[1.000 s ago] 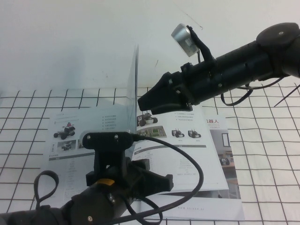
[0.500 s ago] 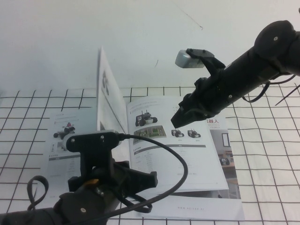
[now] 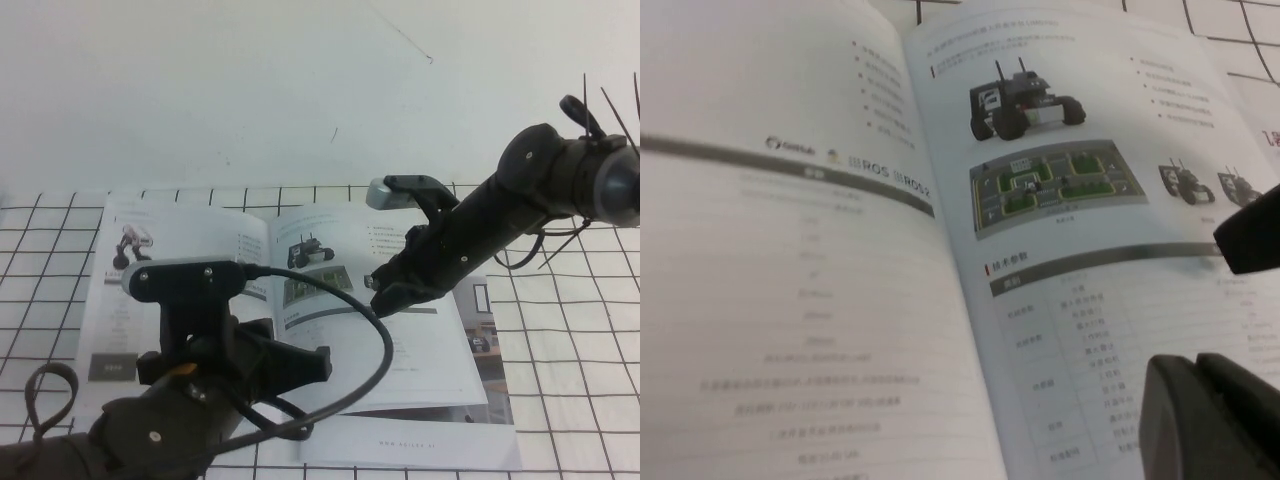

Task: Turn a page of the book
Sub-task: Open the closed book

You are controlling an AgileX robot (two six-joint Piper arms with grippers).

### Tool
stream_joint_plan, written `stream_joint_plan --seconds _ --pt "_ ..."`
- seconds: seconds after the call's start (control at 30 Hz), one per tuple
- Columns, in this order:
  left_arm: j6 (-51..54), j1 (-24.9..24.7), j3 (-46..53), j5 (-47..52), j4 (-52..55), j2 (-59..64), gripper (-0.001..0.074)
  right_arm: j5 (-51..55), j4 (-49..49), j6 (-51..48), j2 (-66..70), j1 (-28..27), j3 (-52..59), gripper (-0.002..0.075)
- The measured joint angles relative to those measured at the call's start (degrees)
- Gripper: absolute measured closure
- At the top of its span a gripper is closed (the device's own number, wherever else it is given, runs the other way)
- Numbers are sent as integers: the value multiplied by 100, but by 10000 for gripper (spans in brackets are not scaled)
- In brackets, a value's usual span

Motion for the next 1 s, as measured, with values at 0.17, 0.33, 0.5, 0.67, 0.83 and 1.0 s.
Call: stream_joint_plan --seconds 0.17,0.33,0.5,0.67,0.83,1.0 --pt "14 523 -78 530 26 0 737 75 -209 182 89 3 0 727" --pt "29 1348 -87 1584 26 0 737 10 -490 367 110 15 263 727" --pt "51 2166 -87 2476 53 0 737 -131 -449 461 54 25 564 727" --pt "139 2666 -87 2959 98 0 737 -339 -399 549 -61 156 848 727" --pt "247 2734 -90 3051 119 86 737 -440 -399 690 -149 478 1023 727" --pt "423 2734 -100 3017 143 490 737 -468 -434 786 -249 784 1095 727"
